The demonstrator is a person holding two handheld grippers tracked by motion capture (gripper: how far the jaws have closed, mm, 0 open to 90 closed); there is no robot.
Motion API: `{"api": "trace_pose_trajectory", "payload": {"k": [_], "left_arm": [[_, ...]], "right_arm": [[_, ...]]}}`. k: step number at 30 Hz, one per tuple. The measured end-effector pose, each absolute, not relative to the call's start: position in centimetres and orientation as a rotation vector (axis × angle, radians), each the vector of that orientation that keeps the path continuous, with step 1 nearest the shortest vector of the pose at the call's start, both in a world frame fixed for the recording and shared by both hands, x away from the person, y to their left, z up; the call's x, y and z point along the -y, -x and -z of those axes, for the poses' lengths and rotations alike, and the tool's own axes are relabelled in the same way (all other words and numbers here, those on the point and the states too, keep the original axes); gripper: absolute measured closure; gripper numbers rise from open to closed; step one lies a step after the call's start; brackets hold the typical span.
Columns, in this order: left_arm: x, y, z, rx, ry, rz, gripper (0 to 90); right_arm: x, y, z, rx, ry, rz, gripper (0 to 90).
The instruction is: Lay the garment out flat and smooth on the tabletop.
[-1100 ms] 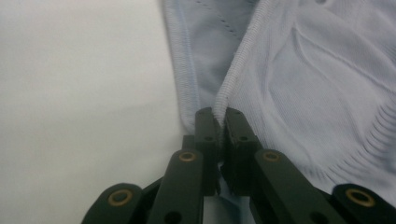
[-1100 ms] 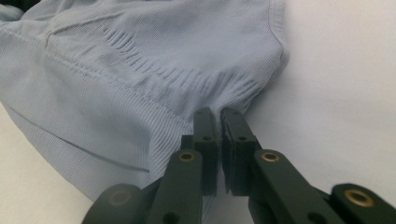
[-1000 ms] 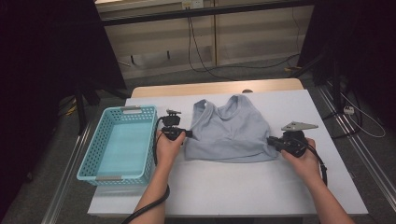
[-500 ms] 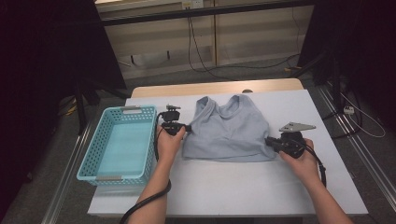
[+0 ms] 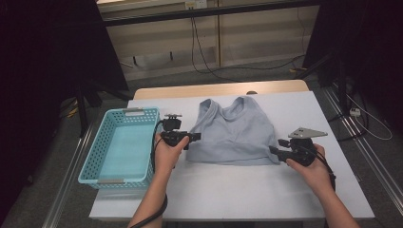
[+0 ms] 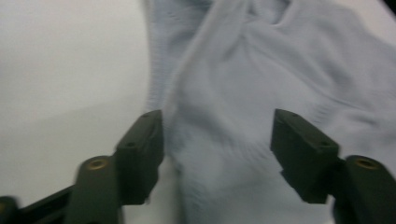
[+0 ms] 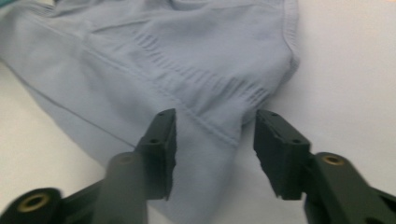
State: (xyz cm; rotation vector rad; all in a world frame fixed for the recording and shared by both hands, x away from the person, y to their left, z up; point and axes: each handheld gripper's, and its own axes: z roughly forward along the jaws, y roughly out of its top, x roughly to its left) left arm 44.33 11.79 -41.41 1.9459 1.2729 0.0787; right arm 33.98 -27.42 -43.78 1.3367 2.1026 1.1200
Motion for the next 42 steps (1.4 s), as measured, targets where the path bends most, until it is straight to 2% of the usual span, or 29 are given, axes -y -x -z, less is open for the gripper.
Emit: {"api": "trace_pose_trajectory", "payload": {"k": [6, 14, 19, 21, 25, 27, 28, 35, 42], "left_arm": [[-12.0, -41.8, 41.2, -1.202, -1.994, -0.129, 18.6], [-12.2, -39.6, 42.0, -1.106, -2.018, -0.130, 13.1], [-11.8, -39.1, 42.3, -1.016, -2.046, -0.171, 10.1], [-11.5, -38.9, 42.3, -0.966, -2.068, -0.195, 10.9], [-11.0, -38.8, 42.2, -0.933, -2.087, -0.245, 19.8], [-11.0, -38.9, 42.3, -0.923, -2.079, -0.255, 30.3], [-11.1, -39.0, 42.3, -0.919, -2.074, -0.266, 30.1], [-10.7, -39.2, 42.9, -0.846, -2.127, -0.277, 40.4], [-10.5, -39.1, 43.1, -0.847, -2.147, -0.256, 50.5]], "right_arm": [[26.7, -32.6, 43.7, -2.136, -1.286, -1.118, 35.4], [27.2, -31.0, 44.2, -2.118, -1.353, -1.122, 20.5], [27.5, -30.6, 44.3, -2.122, -1.350, -1.145, 16.4], [27.6, -30.6, 44.0, -2.104, -1.337, -1.112, 21.4], [27.8, -30.7, 44.0, -2.109, -1.341, -1.092, 28.8], [27.9, -30.7, 44.0, -2.117, -1.326, -1.101, 40.4], [27.9, -30.7, 43.9, -2.129, -1.303, -1.120, 44.1], [27.2, -30.8, 43.6, -2.138, -1.225, -1.126, 54.5], [26.1, -31.5, 43.6, -2.188, -1.196, -1.120, 63.7]]}}
